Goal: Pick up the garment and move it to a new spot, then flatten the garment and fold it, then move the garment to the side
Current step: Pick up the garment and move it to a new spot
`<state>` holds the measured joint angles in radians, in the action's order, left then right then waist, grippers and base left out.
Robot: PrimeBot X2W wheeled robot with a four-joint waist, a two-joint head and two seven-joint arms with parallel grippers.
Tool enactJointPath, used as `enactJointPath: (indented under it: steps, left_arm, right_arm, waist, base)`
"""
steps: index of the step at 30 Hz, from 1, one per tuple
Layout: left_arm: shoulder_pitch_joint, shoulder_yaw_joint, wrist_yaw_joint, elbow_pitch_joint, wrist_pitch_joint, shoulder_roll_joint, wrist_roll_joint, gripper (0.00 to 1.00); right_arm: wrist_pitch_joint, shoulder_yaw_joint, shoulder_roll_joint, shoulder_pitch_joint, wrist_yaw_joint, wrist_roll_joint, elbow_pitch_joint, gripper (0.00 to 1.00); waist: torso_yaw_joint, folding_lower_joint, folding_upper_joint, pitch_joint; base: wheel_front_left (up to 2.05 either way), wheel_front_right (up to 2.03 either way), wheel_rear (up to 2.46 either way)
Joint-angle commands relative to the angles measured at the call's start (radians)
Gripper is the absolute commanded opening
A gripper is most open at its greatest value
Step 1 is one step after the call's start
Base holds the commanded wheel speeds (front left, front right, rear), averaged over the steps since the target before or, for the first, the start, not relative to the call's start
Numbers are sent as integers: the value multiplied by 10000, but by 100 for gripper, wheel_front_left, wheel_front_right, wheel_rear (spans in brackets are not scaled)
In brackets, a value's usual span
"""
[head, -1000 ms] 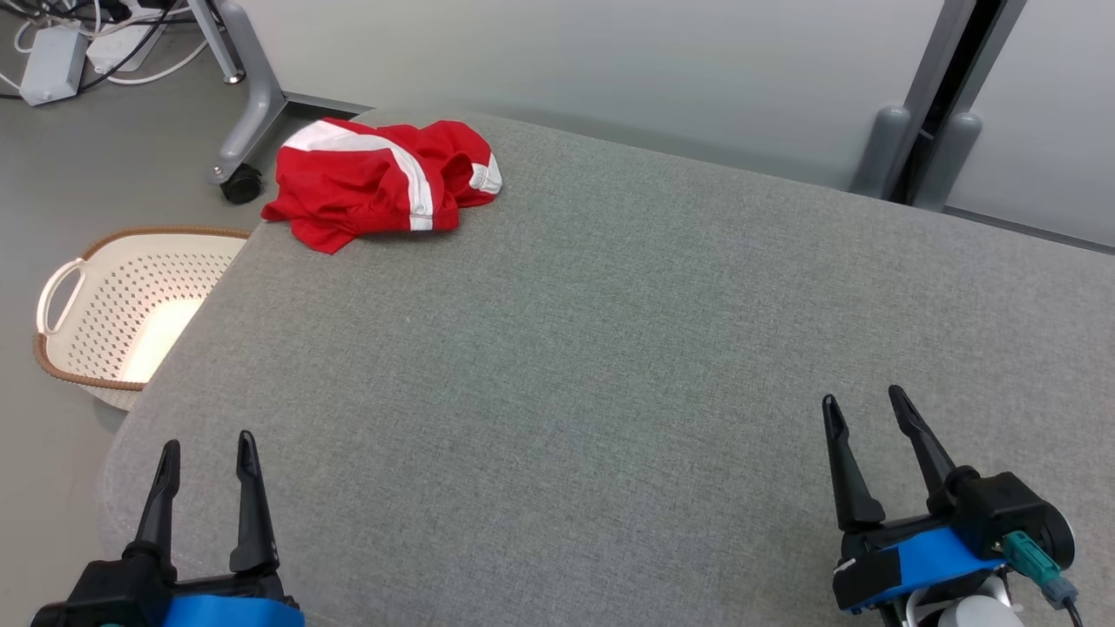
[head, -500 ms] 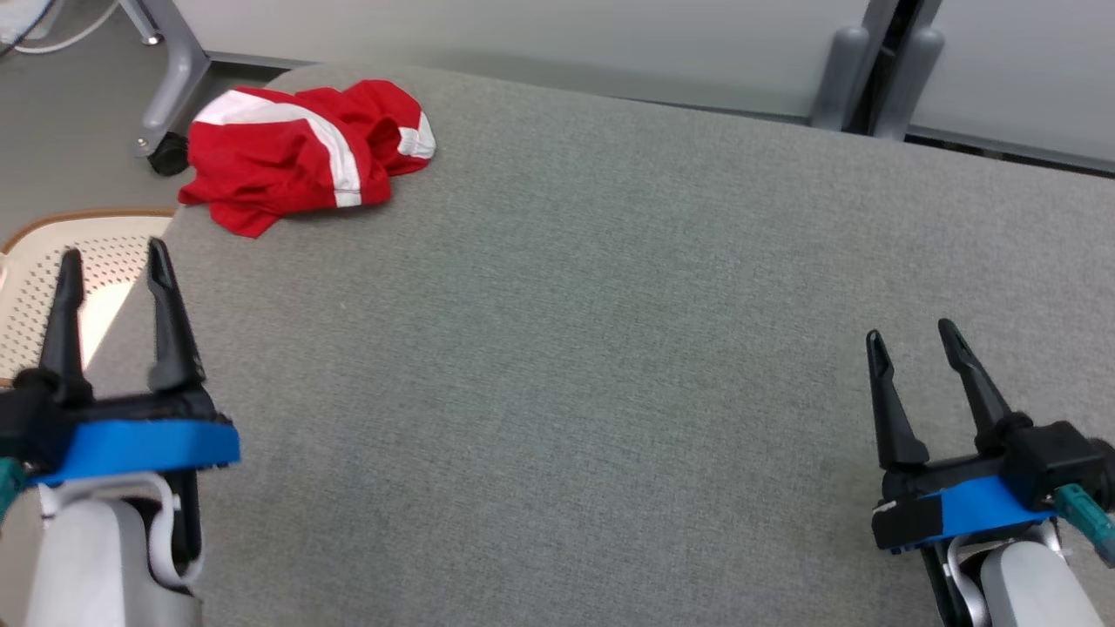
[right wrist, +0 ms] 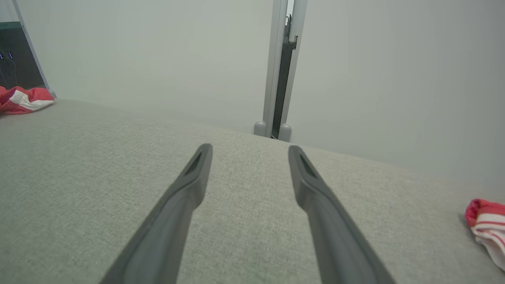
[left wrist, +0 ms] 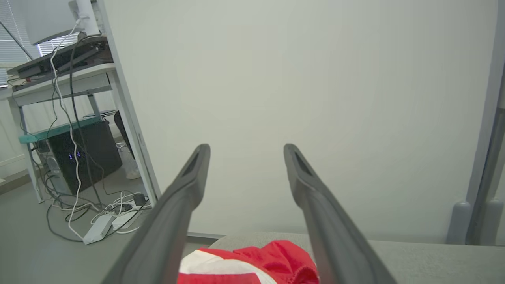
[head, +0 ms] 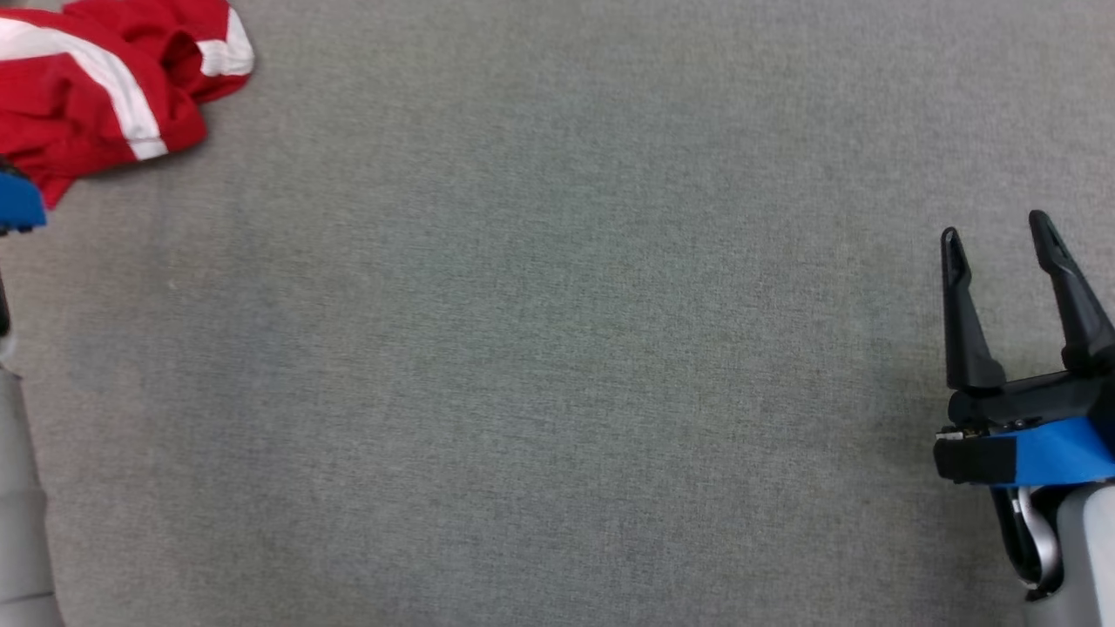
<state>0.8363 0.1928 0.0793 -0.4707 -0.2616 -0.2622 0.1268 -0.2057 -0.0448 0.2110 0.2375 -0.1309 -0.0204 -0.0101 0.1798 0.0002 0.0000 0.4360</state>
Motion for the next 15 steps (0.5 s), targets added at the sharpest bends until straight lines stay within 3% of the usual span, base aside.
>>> enactJointPath:
  steps: [1, 8, 15]
  left_arm:
    - [388, 21, 18, -484, 46, -228, -22, 100]
    - [1594, -15, 16, -2599, 439, -936, -50, 100]
    - [1975, -99, 96, -4639, 1664, -1143, 148, 100]
  right_arm:
    - [79, -90, 92, 130, 6, 61, -270, 100]
    - [342, -268, 111, 172, 4, 111, -1184, 100]
    - [362, -425, 57, 43, 4, 128, -1430, 100]
  waist:
    - [-537, -2, 0, 750]
    - [-904, -2, 0, 1457]
    - [-962, -2, 0, 1661]
  base:
    - [0, 0, 0]
    - [0, 0, 0]
    - [0, 0, 0]
